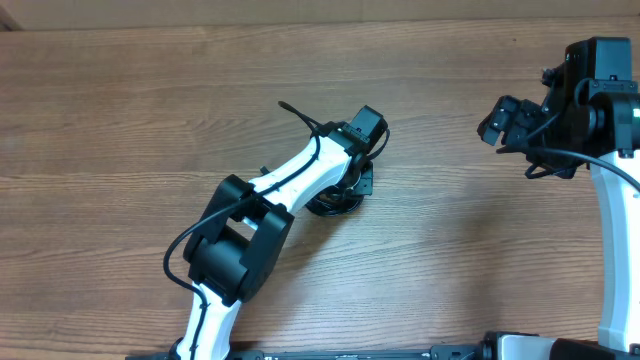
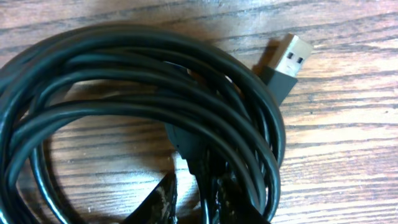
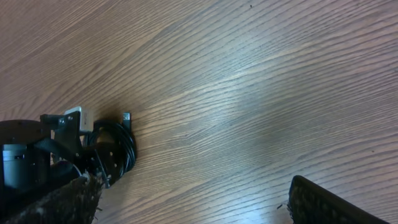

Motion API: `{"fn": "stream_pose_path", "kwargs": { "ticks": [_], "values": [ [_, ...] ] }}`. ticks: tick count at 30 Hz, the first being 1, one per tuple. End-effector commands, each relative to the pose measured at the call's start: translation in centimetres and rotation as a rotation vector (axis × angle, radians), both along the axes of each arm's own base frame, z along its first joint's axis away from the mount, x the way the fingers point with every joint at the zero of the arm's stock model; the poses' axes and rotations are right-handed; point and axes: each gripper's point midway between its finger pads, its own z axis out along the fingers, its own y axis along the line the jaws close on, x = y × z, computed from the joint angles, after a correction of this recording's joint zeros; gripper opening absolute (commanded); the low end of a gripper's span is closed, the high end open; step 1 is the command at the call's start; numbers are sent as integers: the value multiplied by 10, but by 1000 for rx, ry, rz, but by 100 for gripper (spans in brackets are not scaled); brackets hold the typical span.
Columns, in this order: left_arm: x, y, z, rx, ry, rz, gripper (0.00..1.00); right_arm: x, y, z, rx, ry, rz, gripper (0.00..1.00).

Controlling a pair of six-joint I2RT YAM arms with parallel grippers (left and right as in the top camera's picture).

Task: Untangle cables
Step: 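Lift the cable coil with the left gripper toward the right gripper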

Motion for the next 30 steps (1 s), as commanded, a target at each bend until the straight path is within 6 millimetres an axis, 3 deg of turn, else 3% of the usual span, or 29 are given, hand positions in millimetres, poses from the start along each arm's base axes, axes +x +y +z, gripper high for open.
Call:
{"fn": "stream_pose_path", "kwargs": {
  "ticks": [1,3,5,8,10,17,19,20,22,26,30],
  "values": [
    [-4,1,-25,37,33,5,26,3,-3,8,-14,-27,0,95],
    [-7,2,-34,48,50,4,20,3,-3,8,-14,-27,0,95],
    [-10,2,-39,46,72,-4,4,3,-3,8,-14,-27,0,95],
    [-18,-5,-35,8,103,-73,4,3,-2,8,-13,-28,0,95],
    [-13,-9,-20,-11,72,-109,4,3,-2,8,-13,-28,0,96],
    [9,-17,87,-145,-104,-198,4,4,6,10,31,-36,18,98],
    [11,-17,122,-188,-166,-225,4,8,11,13,62,-55,32,98],
    [12,-16,149,-216,-225,-236,4,12,19,16,101,-78,51,98],
    [11,-13,176,-243,-283,-233,4,17,30,22,161,-108,81,98],
    [9,-2,210,-277,-347,-218,4,22,46,32,253,-147,130,95],
    [4,8,221,-324,-325,-201,4,22,59,38,305,-174,194,95]
  ]
}}
